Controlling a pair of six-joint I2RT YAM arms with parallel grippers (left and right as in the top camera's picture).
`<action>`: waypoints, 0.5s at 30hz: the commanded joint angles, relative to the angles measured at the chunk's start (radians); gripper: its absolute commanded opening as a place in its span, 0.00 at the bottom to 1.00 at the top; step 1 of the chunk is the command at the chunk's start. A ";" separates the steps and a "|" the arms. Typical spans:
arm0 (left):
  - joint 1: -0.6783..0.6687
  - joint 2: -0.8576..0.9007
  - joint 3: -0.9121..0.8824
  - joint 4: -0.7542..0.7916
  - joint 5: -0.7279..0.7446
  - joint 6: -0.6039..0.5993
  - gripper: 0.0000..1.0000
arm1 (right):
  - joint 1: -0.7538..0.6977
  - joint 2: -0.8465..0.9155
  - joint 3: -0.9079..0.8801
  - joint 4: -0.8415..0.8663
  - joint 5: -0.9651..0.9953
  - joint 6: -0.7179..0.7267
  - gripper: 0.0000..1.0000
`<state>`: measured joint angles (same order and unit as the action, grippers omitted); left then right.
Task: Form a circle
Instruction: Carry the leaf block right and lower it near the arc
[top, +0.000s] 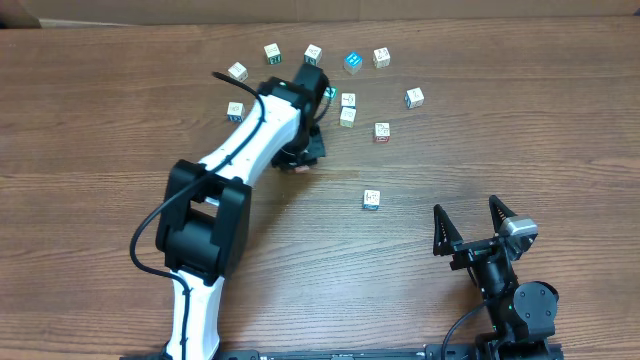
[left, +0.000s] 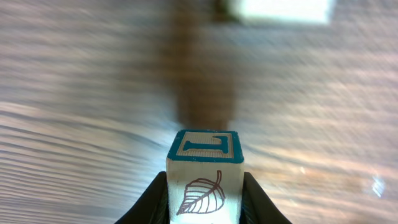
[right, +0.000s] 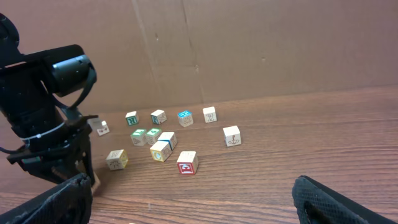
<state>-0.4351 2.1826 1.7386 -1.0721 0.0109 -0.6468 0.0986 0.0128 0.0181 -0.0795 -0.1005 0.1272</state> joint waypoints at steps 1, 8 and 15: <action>-0.040 0.007 0.022 0.005 0.096 0.010 0.20 | -0.002 -0.010 -0.010 0.004 0.002 0.002 1.00; -0.111 0.007 0.021 0.014 0.098 -0.043 0.19 | -0.002 -0.010 -0.010 0.004 0.002 0.002 1.00; -0.169 0.007 0.021 0.026 0.094 -0.105 0.22 | -0.002 -0.010 -0.010 0.004 0.002 0.002 1.00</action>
<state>-0.5838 2.1826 1.7386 -1.0515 0.0948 -0.6998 0.0990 0.0128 0.0181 -0.0795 -0.1001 0.1272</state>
